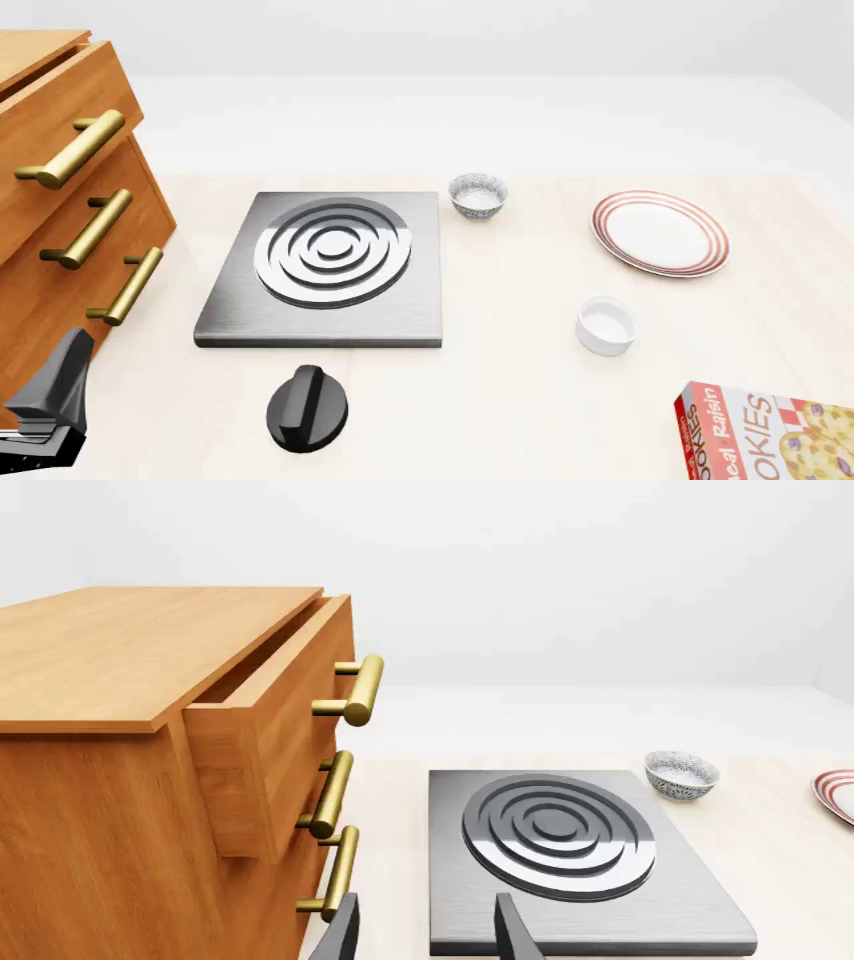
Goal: Pick the akita bowl next to the cookies box and place it on the plate.
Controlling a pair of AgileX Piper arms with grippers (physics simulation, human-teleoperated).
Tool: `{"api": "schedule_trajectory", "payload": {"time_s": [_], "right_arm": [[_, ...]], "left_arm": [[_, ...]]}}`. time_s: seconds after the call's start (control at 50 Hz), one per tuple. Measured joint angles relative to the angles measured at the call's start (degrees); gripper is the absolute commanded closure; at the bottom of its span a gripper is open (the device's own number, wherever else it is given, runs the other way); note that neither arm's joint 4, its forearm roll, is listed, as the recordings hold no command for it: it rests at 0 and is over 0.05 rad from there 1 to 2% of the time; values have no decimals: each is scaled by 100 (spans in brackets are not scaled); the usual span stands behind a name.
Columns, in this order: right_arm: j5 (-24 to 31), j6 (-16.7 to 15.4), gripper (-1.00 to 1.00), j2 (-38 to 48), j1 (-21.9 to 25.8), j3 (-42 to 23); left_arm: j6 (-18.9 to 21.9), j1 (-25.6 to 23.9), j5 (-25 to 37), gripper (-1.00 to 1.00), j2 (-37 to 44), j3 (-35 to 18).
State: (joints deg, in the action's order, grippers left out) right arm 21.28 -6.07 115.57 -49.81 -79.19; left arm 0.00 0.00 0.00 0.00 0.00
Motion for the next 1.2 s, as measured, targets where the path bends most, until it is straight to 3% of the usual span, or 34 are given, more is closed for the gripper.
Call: {"api": "schedule_trajectory", "payload": {"time_s": [1.2], "right_arm": [[809, 618, 100, -1431, 1150, 37]], "left_arm": [[0, 0, 0, -100, 0, 0]]}}
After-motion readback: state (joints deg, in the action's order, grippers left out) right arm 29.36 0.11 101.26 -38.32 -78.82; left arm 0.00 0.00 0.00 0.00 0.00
